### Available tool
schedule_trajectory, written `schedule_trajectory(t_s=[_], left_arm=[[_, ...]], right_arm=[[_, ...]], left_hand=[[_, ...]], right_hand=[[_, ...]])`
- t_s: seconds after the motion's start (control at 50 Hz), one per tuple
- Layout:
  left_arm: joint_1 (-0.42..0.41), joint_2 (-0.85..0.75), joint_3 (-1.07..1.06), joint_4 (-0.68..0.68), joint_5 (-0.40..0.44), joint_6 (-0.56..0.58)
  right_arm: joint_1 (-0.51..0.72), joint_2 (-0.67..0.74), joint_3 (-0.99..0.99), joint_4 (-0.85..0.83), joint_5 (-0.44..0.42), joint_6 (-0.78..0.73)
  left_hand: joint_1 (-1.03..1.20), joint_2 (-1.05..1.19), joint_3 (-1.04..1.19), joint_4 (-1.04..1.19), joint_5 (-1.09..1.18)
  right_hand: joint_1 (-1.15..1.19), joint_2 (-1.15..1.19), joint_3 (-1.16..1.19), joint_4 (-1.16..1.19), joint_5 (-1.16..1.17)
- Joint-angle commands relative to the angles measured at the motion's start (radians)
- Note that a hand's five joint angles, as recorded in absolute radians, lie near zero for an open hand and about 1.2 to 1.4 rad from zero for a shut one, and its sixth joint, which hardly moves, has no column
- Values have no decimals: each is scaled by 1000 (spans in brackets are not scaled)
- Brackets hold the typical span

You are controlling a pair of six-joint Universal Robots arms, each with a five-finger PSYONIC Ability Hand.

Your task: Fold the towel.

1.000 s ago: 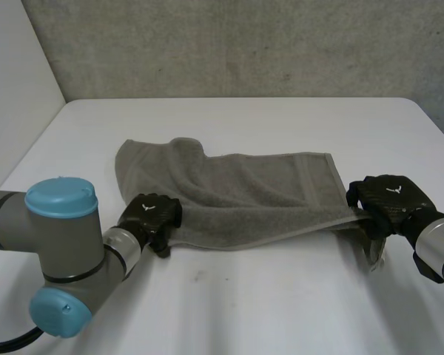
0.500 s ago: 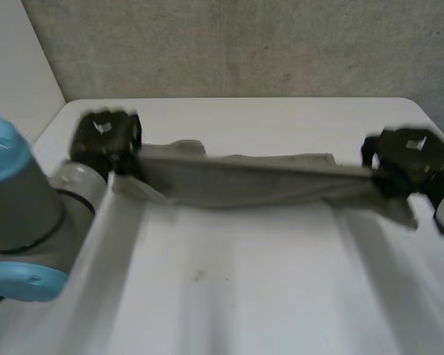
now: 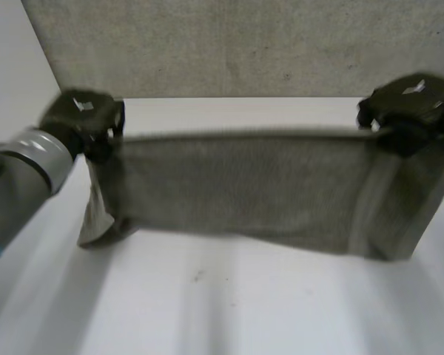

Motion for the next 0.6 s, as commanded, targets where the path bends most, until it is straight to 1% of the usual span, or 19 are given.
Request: schedule_trajectory(t_s=[0.02,0.04,0.08,0.1,0.14,0.16,0.2,0.22,0.24,0.26,0.28,0.3,0.38,0.42,0.48,0.52,0.54,0.58,0.6], left_arm=[[7,-280,158,16,-2,74],[7,-280,158,16,-2,74],[3,-338,306,30,-1,70],[3,-338,307,30,-1,70],[-3,-357,484,76,-2,53],[-3,-357,485,76,-2,53],[-8,-354,566,119,-2,33],[-10,-348,642,169,-2,9],[-10,-331,710,226,-4,-17],[-10,-331,711,226,-4,-18],[-10,-308,759,281,-4,-40],[-10,-286,791,328,-4,-63],[-5,-251,798,393,-10,-119],[10,-237,764,403,-5,-174],[13,-231,724,390,-4,-192],[44,-216,596,372,5,-212],[44,-216,595,372,6,-212],[72,-193,429,372,44,-212],[72,-193,428,372,44,-212]], right_arm=[[119,306,-207,2,148,-58],[119,307,-207,2,149,-58],[151,414,-389,-48,208,-49],[151,414,-390,-48,209,-49],[161,476,-603,-160,251,-45],[161,476,-605,-160,251,-45],[174,480,-785,-336,277,-2],[174,480,-786,-337,278,-2],[184,470,-845,-429,294,42],[184,470,-845,-430,294,43],[184,445,-870,-511,307,93],[182,409,-870,-574,311,139],[182,350,-833,-599,310,202],[182,316,-760,-536,302,204],[182,307,-713,-482,301,204],[182,290,-602,-372,293,201],[182,290,-601,-372,293,201],[181,275,-443,-314,276,187],[181,275,-442,-314,276,187]], left_hand=[[211,180,181,179,198],[211,180,181,179,198],[211,180,181,179,198],[211,180,181,179,198],[211,180,181,179,198],[211,180,181,179,198],[211,180,181,179,198],[211,180,181,179,198],[211,180,181,179,198],[211,180,181,179,198],[211,180,181,179,198],[211,180,181,179,198],[211,180,181,179,198],[211,180,181,179,198],[211,180,181,179,198],[211,180,181,179,198],[211,180,181,179,198],[211,180,181,179,198],[211,180,181,179,198]], right_hand=[[71,53,61,67,36],[71,53,61,67,36],[71,53,61,67,36],[71,53,61,67,36],[71,53,61,67,36],[71,53,61,67,36],[71,53,61,67,36],[71,53,61,67,36],[71,53,61,67,36],[71,53,61,67,36],[71,53,61,67,36],[71,53,61,67,36],[71,53,61,67,36],[71,53,61,67,36],[71,53,61,67,36],[71,53,61,67,36],[71,53,61,67,36],[71,53,61,67,36],[71,53,61,67,36]])
